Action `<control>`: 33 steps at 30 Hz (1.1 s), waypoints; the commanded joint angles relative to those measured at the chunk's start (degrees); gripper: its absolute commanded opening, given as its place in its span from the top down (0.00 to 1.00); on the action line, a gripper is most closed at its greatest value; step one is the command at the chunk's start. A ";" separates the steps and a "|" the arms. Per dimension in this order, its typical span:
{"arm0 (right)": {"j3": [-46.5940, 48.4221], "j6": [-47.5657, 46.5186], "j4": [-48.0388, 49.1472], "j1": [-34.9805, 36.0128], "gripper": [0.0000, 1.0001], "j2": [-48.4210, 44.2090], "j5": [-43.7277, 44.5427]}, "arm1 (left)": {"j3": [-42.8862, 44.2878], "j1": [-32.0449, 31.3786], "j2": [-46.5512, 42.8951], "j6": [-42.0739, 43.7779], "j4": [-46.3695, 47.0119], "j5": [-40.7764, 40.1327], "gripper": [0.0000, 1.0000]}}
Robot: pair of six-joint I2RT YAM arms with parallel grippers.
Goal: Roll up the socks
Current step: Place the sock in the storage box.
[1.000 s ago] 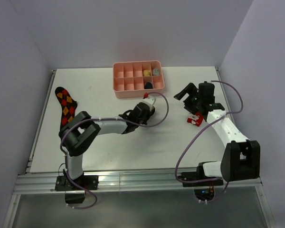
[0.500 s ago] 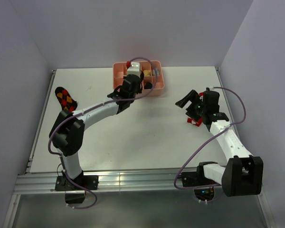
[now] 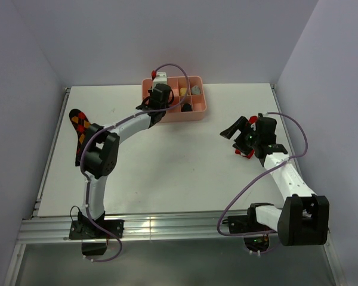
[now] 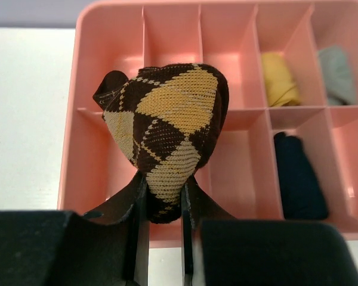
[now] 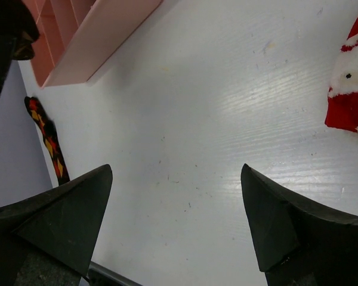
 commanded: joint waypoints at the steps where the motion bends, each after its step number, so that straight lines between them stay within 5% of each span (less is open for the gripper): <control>1: -0.92 -0.74 3.30 -0.57 0.05 0.62 -1.48 | 2.66 -0.14 0.35 1.25 -0.90 -2.08 1.00; 33: -1.53 -0.74 4.27 -1.27 0.07 3.61 -3.24 | 7.23 3.90 8.62 -9.81 -11.36 6.27 1.00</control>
